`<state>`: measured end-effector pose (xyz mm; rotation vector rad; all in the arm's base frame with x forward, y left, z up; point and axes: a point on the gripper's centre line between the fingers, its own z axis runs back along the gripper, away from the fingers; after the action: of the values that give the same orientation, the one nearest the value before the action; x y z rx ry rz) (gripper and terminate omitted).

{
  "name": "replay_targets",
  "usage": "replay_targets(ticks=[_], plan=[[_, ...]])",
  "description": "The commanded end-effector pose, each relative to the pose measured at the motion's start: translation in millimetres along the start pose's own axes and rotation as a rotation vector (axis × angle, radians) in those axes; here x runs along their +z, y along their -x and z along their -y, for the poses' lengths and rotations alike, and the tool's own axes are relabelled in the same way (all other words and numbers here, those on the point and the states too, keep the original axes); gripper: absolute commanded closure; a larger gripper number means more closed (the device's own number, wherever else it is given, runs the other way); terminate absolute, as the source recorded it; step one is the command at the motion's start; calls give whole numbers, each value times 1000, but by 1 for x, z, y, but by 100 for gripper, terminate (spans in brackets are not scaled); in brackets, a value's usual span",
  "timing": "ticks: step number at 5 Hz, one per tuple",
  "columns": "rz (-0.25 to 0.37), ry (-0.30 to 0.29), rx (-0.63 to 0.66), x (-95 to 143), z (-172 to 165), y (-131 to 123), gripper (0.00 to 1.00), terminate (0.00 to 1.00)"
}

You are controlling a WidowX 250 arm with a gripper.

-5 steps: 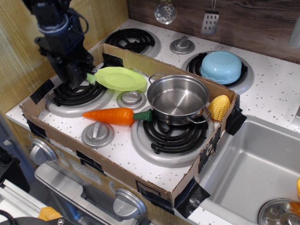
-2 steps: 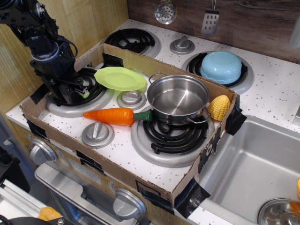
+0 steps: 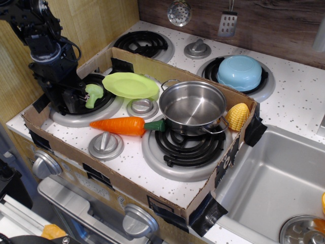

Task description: Take broccoli out of pan

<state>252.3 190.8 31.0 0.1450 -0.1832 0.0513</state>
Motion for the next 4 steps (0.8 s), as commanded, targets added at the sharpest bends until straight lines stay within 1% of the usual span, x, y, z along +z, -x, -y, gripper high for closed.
replay_targets(ticks=[1,2,3,4], plan=[[44,-125,-18,52,-3,-21,0,0],[40,-148,-20,70,4,-28,0,0],[43,-116,-32,81,13,-34,0,0],[107,-54,-27,82,27,-40,0,0]])
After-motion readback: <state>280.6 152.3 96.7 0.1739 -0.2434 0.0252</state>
